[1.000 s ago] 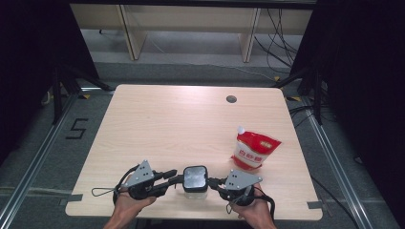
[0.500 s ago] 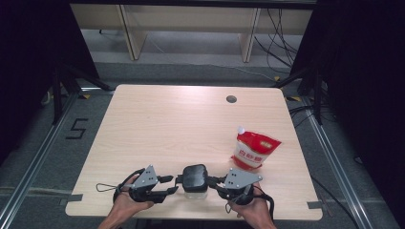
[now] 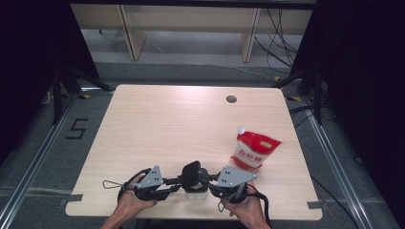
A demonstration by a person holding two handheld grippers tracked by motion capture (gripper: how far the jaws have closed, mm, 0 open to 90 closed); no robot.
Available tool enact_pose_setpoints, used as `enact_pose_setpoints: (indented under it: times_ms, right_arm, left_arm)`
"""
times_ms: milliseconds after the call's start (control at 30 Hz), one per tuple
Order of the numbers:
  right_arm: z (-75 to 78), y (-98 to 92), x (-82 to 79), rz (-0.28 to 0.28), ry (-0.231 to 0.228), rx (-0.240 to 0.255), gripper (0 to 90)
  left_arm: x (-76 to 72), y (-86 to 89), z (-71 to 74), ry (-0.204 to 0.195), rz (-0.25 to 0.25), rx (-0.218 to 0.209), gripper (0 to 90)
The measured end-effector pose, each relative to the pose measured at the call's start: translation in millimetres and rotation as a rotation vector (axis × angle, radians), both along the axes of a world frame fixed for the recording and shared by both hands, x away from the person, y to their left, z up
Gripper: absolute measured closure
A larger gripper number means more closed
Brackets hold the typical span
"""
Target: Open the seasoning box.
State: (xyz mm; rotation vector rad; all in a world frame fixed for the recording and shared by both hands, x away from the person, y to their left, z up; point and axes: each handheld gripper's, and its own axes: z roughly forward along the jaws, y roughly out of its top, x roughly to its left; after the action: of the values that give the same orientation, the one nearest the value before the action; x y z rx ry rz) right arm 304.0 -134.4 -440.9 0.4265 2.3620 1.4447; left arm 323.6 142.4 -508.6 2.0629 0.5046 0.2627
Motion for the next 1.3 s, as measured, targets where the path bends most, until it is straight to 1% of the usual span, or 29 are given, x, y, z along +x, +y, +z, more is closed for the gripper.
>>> enact_pose_setpoints:
  times_ms: [100,133,167,200,233,267,300,333,400,467,500,667,700,833,867,900,967,1000,1033,1067,1100,1133,1167,1200,1233,1267,1300]
  right_arm:
    - [3.4,7.5,0.0,0.003,-0.007,0.014,84.6]
    - [6.3,14.4,-0.8,0.012,-0.01,0.014,84.7]
    - [6.3,14.4,-0.8,0.012,-0.01,0.014,84.7]
    - [8.3,20.2,-1.1,0.016,-0.013,0.013,85.0]
    - [8.3,20.2,-1.1,0.016,-0.013,0.013,85.0]
    - [10.1,26.1,-1.4,0.025,-0.023,0.009,85.0]
    - [10.1,26.1,-1.4,0.025,-0.023,0.009,85.0]
    - [11.3,31.5,-0.5,0.037,-0.028,0.007,85.0]
    - [11.5,33.6,-0.5,0.034,-0.027,0.012,85.0]
    - [12.1,39.2,-1.0,0.037,-0.027,0.006,85.0]
    - [12.1,43.5,-1.2,0.044,-0.029,0.006,85.0]
    - [11.2,48.7,0.1,0.048,-0.024,0.01,84.8]
    - [10.4,49.8,1.1,0.049,-0.023,0.02,84.6]
    - [10.1,50.0,0.7,0.051,-0.019,0.023,84.2]
    - [10.5,48.9,1.0,0.05,-0.007,0.018,83.1]
    - [10.1,48.9,1.1,0.044,-0.011,0.025,83.0]
    - [10.1,47.7,1.5,0.043,-0.019,0.026,82.8]
    - [10.0,47.1,0.3,0.04,-0.006,0.029,82.4]
    - [10.4,45.3,1.1,0.041,-0.015,0.036,81.9]
    - [11.0,43.5,1.5,0.041,-0.014,0.037,81.3]
    - [11.4,41.4,1.6,0.033,-0.012,0.038,80.8]
    - [12.6,35.9,2.1,0.023,-0.006,0.046,79.3]
    - [12.6,33.8,2.6,0.023,-0.014,0.051,78.3]
    - [13.0,29.9,2.2,0.02,-0.015,0.053,77.2]
    - [13.0,29.9,2.2,0.02,-0.015,0.053,77.2]
    - [12.8,25.6,2.6,0.019,-0.02,0.054,76.2]
    - [12.2,20.9,2.8,0.005,-0.015,0.063,75.0]
  left_arm:
    - [-1.5,-0.8,-0.3,-0.003,0.009,-0.002,73.6]
    - [-1.5,-0.8,-0.3,-0.004,0.008,0.0,73.7]
    - [-1.5,-0.9,-0.3,-0.005,0.009,0.0,73.7]
    - [-1.0,-0.7,-0.3,-0.01,0.007,0.007,73.8]
    - [-1.0,-0.7,-0.3,-0.01,0.007,0.007,73.9]
    - [-1.5,-1.0,0.1,-0.017,0.008,0.011,73.9]
    - [-1.5,-1.0,0.1,-0.017,0.008,0.011,73.9]
    - [-1.5,-1.1,0.1,-0.015,0.009,0.01,73.9]
    - [-1.7,-1.1,-0.1,-0.018,0.009,0.01,73.9]
    - [-2.4,-1.5,-0.3,-0.015,0.007,0.009,74.0]
    - [-2.0,-1.6,0.0,-0.022,0.006,0.014,74.1]
    - [-2.2,-1.7,-0.5,-0.015,0.007,0.012,74.2]
    - [-2.0,-1.5,-0.3,-0.014,0.006,0.015,74.2]
    - [-2.2,-1.6,-0.3,-0.015,0.005,0.014,74.1]
    - [-2.1,-1.4,-0.5,-0.014,0.007,0.009,74.1]
    - [-1.5,-0.8,-0.1,-0.018,0.004,0.012,73.9]
    - [-1.7,-0.8,-0.2,-0.014,0.006,0.008,73.1]
    - [-2.1,-0.6,-0.3,-0.014,0.005,0.007,73.1]
    - [-2.5,-0.4,-0.3,-0.019,-0.002,0.007,71.2]
    - [-4.5,-0.7,-0.6,-0.01,0.007,-0.003,68.7]
    - [-4.5,0.9,0.0,-0.019,-0.001,0.011,64.7]
    - [-5.8,0.3,-0.5,-0.014,0.011,-0.008,58.7]
    - [-6.4,3.2,1.1,-0.02,0.02,0.01,56.9]
    - [-6.7,4.0,1.2,-0.022,0.031,-0.003,55.1]
    - [-6.7,4.0,1.2,-0.022,0.031,-0.003,53.7]
    - [-7.2,5.7,2.2,-0.025,0.047,0.003,53.7]
    - [-7.5,7.7,2.7,-0.026,0.054,0.008,53.2]
